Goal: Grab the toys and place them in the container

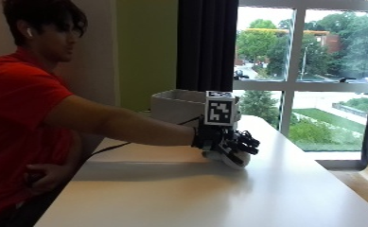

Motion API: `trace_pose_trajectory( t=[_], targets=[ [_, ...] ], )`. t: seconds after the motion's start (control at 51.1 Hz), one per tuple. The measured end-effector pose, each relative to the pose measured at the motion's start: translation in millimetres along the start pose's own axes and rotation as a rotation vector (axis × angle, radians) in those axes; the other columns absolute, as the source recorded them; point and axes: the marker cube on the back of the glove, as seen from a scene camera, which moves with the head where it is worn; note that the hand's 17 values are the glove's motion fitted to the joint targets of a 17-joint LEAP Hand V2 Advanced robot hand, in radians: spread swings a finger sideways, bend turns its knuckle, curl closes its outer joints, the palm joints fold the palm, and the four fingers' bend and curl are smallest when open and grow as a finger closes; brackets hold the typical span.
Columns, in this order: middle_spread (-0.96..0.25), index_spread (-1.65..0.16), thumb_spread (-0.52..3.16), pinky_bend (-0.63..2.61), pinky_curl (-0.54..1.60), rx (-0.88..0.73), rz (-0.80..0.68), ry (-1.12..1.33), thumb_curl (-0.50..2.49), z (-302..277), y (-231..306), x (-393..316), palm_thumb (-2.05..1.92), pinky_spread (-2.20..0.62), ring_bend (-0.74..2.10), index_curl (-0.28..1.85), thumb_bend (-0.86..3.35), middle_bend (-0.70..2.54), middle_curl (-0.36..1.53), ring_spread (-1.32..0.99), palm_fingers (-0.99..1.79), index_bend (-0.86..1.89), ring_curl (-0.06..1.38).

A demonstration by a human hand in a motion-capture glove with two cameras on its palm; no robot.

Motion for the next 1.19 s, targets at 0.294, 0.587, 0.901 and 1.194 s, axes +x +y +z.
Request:
trace_pose_trajectory(
  t=[0.294,0.587,0.901,1.194],
  targets=[
    [-0.10,-0.45,1.10,1.22,0.40,-0.153,-0.004,0.066,0.28,10.5,1.9,6.7,0.06,0.03,0.41,0.39,0.00,0.07,0.28,-0.02,0.15,0.28,0.24],
    [-0.31,-0.44,1.18,1.06,0.34,-0.116,0.021,0.206,0.40,5.2,1.5,1.4,0.36,-0.27,0.65,0.50,0.11,0.26,0.31,-0.25,0.79,0.50,0.30],
    [-0.44,-0.44,0.87,0.91,0.33,-0.001,-0.053,0.183,0.61,-4.1,25.7,14.1,0.61,-0.43,0.82,0.63,0.16,0.49,0.44,-0.46,1.14,0.49,0.39],
    [-0.45,-0.45,0.65,0.89,0.35,0.189,-0.101,0.053,0.75,-138.4,59.1,-13.7,0.65,-0.46,0.91,0.78,0.13,0.65,0.56,-0.48,1.17,0.53,0.44]
  ],
)
